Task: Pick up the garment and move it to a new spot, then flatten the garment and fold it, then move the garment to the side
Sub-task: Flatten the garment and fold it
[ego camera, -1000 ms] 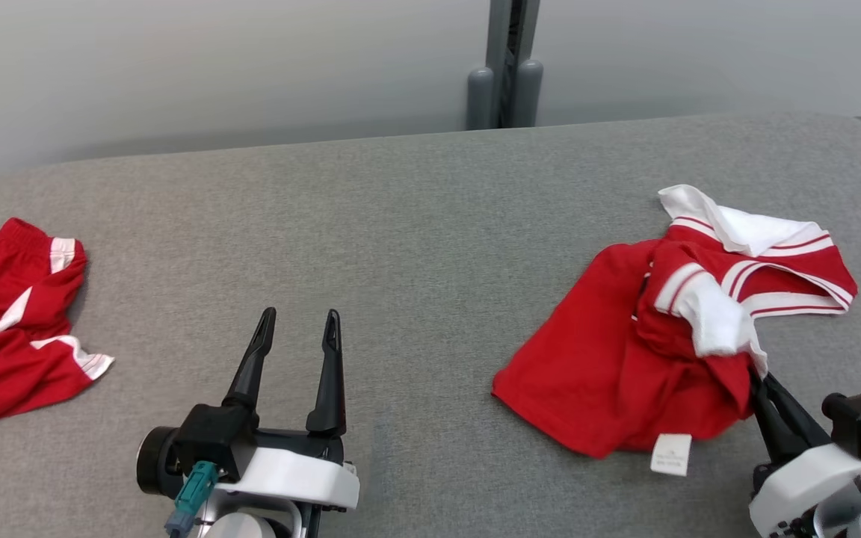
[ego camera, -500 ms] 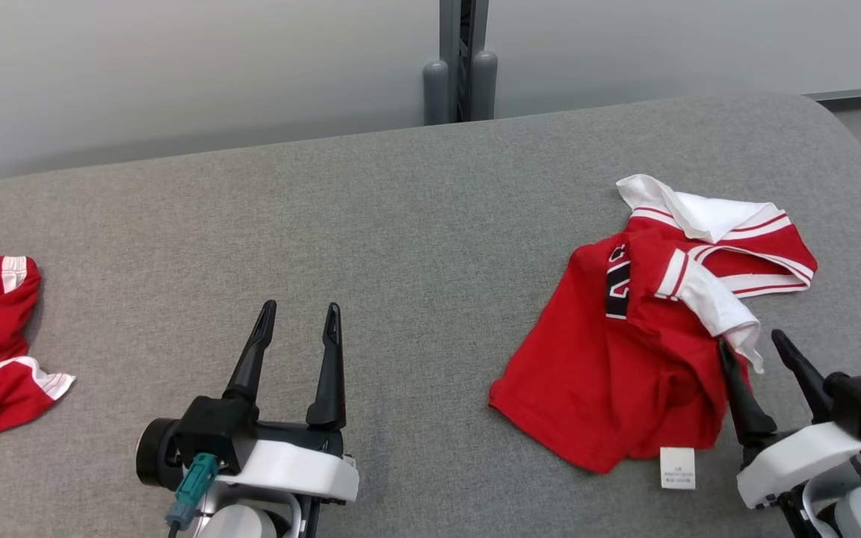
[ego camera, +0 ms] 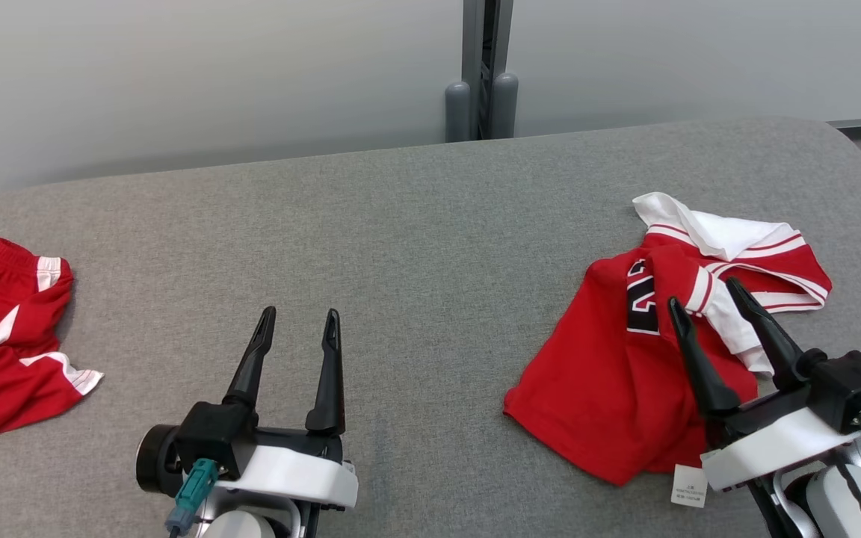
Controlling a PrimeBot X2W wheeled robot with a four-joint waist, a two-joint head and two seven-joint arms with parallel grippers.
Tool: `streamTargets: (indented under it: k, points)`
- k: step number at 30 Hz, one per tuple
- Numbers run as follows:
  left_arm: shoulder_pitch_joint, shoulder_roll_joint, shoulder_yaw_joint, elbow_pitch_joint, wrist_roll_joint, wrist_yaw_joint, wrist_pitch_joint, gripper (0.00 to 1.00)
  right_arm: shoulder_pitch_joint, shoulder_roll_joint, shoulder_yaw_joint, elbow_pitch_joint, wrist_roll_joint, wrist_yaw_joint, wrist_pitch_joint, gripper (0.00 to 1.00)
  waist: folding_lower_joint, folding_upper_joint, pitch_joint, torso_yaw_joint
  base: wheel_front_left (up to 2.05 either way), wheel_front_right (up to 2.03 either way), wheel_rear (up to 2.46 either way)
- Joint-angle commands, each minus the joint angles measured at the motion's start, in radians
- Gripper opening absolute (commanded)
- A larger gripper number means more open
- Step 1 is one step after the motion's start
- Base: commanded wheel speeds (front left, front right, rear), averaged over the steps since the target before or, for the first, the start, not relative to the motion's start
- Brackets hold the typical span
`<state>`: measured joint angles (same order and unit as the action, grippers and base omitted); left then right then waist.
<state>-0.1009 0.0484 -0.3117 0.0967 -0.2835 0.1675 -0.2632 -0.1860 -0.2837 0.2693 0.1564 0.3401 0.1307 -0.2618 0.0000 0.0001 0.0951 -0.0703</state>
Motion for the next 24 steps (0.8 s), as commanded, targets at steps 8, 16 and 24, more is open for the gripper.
streamTargets:
  k: [8, 16, 24]
  points:
    - [0.021, 0.004, 0.001, -0.006, -0.002, -0.001, -0.001, 1.0, 0.009, 0.013, 0.015, 0.022, -0.04, 0.0, -0.006, 1.0, 0.0, -0.0001, -0.016, 0.029, 0.0, 0.0, 0.0]
    - [0.017, 0.004, -0.002, -0.01, 0.007, -0.003, -0.001, 1.0, -0.011, 0.016, -0.098, 0.136, -0.054, 0.0, 0.015, 1.0, 0.0, -0.0001, -0.001, 0.04, 0.0, 0.0, 0.0]
    - [-0.01, 0.004, -0.017, 0.001, 0.021, -0.005, -0.001, 1.0, -0.068, -0.016, -0.165, 0.294, -0.001, 0.0, 0.075, 1.0, 0.0, -0.0001, 0.045, 0.062, 0.0, 0.0, 0.0]
